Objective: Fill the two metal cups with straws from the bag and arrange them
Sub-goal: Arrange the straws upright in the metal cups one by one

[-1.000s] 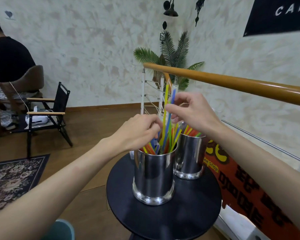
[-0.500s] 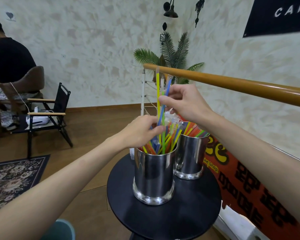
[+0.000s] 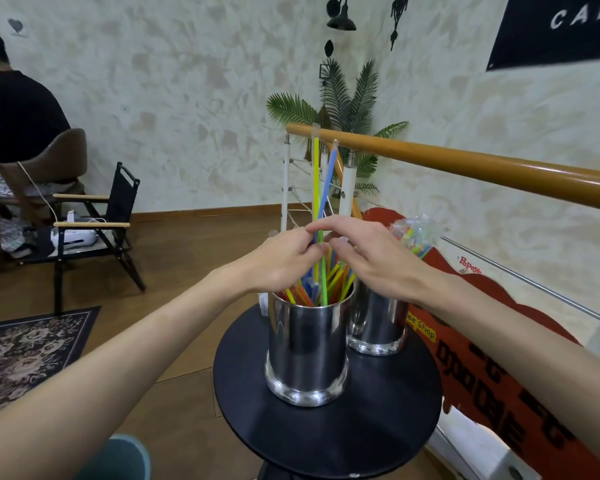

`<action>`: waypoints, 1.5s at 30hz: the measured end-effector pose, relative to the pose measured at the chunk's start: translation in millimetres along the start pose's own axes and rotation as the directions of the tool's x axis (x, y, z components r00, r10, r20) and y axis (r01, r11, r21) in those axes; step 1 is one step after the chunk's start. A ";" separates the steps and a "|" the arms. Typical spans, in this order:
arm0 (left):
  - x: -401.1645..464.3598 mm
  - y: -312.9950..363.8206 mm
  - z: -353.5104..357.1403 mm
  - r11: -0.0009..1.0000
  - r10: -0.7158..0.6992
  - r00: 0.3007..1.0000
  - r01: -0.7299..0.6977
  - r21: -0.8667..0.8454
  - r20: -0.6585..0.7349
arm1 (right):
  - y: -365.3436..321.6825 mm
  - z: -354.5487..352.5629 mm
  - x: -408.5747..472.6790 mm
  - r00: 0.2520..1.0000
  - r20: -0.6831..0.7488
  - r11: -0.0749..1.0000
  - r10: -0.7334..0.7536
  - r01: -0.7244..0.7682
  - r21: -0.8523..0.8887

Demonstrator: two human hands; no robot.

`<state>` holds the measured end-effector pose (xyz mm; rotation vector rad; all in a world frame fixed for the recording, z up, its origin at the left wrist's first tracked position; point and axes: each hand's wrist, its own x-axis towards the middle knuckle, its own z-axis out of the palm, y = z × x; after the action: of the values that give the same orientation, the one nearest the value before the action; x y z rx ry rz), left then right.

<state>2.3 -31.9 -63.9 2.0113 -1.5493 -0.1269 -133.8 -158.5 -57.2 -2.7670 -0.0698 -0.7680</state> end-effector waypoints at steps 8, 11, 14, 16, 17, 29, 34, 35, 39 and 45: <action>-0.7 -0.7 -2.1 1.000 0.007 1.000 -0.006 -0.010 0.011 | 9.2 11.6 8.6 0.977 -0.205 0.999 -0.052 0.050 -0.015; -1.1 -3.8 -6.2 0.999 0.031 0.999 -0.031 -0.025 0.028 | 10.9 12.8 14.6 0.960 -0.271 0.997 -0.073 0.063 -0.043; -2.9 -2.8 -11.3 0.999 0.044 0.999 -0.043 -0.025 0.020 | 12.2 13.6 22.4 0.953 -0.287 0.994 -0.100 0.083 -0.071; -3.3 -2.3 -13.6 0.998 0.052 0.999 -0.052 -0.036 0.010 | 12.1 14.0 26.1 0.956 -0.271 0.992 -0.116 0.099 -0.076; -3.3 -2.8 -14.2 0.998 0.050 0.999 -0.049 -0.044 0.018 | 12.2 13.6 27.4 0.958 -0.259 0.991 -0.123 0.107 -0.078; -5.4 -2.2 -11.4 0.997 0.021 1.000 -0.021 -0.081 0.000 | 14.5 9.1 31.2 0.960 -0.274 0.995 -0.059 0.035 -0.092; -9.1 -3.8 -14.3 0.997 0.074 0.996 -0.075 -0.022 -0.047 | 23.7 -3.3 38.3 0.932 -0.350 0.973 -0.094 0.013 -0.229; -9.3 -5.9 -15.1 0.997 0.069 0.995 -0.072 -0.035 -0.070 | 24.4 -8.1 39.9 0.922 -0.374 0.969 -0.098 0.002 -0.249; -9.4 -14.9 -17.6 0.997 0.064 0.989 -0.068 -0.026 -0.134 | 20.9 -29.5 45.0 0.875 -0.461 0.957 -0.147 0.008 -0.291; -14.6 -19.0 -18.6 0.998 0.060 0.991 -0.058 0.017 -0.118 | 8.9 -45.2 49.0 0.836 -0.511 0.938 -0.199 0.012 -0.346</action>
<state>21.6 -8.5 -62.2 1.9449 -1.5361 0.0266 -113.2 -180.5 3.0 -2.7334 0.0190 -1.7072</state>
